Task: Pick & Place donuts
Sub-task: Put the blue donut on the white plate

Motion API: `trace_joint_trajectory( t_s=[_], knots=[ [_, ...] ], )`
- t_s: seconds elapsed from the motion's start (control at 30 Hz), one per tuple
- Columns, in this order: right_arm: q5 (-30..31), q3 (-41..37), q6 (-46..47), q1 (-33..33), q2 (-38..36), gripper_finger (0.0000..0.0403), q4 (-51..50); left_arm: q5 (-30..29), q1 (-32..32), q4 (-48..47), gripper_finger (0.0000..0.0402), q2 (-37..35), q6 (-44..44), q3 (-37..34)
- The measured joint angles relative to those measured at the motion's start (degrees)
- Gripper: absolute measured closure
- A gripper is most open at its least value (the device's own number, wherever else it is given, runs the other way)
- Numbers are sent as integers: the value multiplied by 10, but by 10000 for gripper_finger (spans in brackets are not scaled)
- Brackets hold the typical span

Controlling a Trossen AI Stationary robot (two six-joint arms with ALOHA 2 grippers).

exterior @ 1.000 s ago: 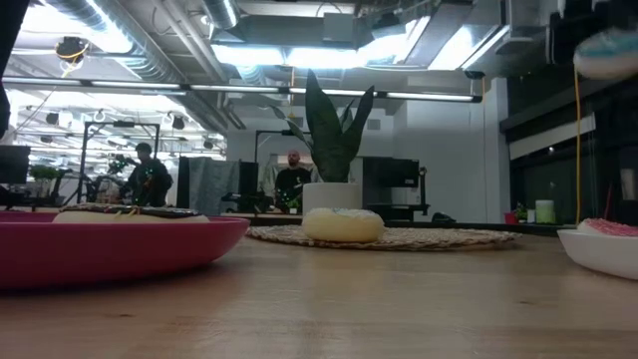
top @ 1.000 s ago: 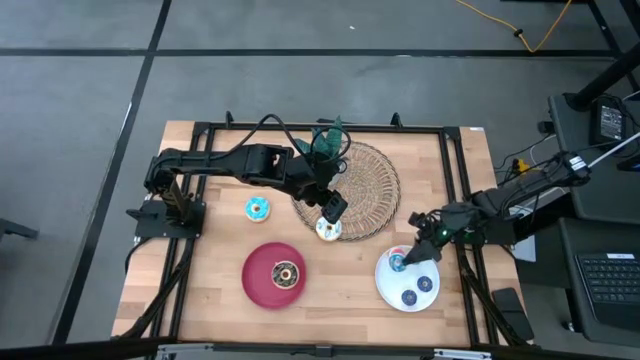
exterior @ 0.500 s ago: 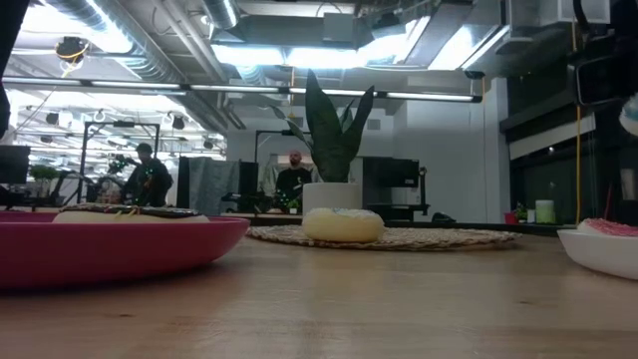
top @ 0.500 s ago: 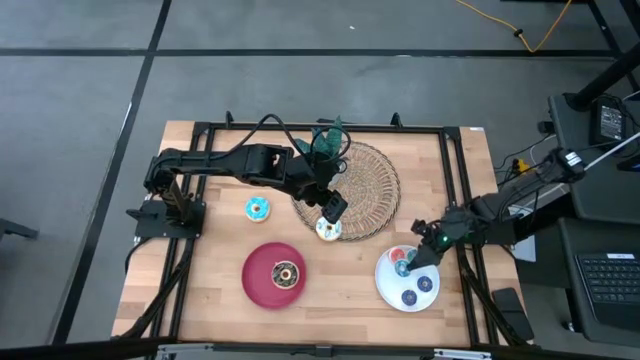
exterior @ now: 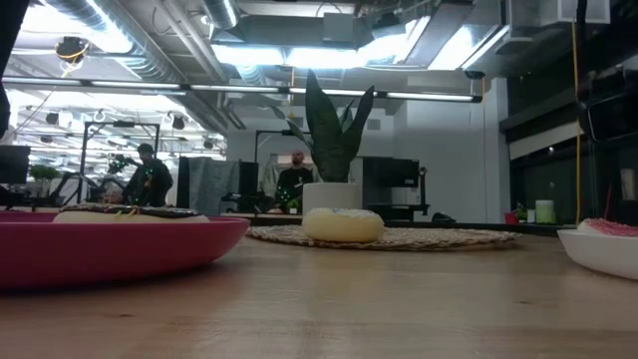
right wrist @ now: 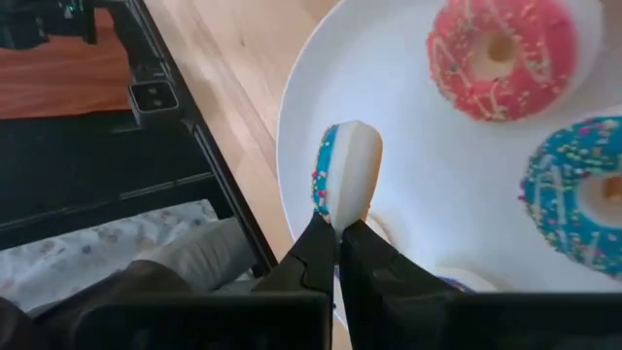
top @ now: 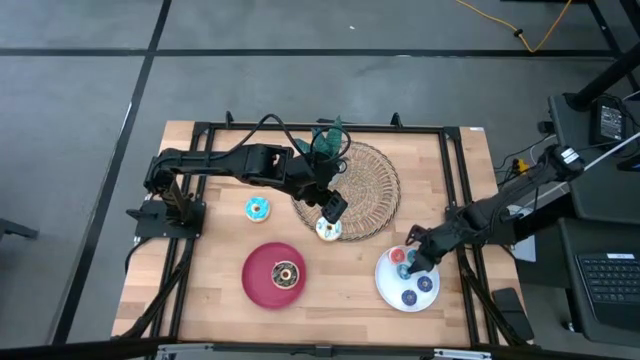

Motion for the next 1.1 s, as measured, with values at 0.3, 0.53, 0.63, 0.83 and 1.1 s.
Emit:
trace_joint_trajectory(
  t_s=[0.3, 0.53, 0.63, 0.83, 1.1],
  knots=[
    [-12, 0, -13, 0, 97, 396, 101, 0, 0, 0, 236, 0, 0, 0],
    [-35, 1, -11, 0, 175, 396, 183, 0, 0, 0, 237, 0, 0, 0],
    [-45, 1, -4, 0, 206, 396, 207, 0, 0, 0, 235, 0, 0, 0],
    [-51, 2, -2, 0, 233, 368, 217, 0, 0, 0, 237, 0, 0, 0],
    [-61, 2, 0, -1, 233, 288, 212, 0, 0, 0, 237, 0, 0, 0]
  ],
)
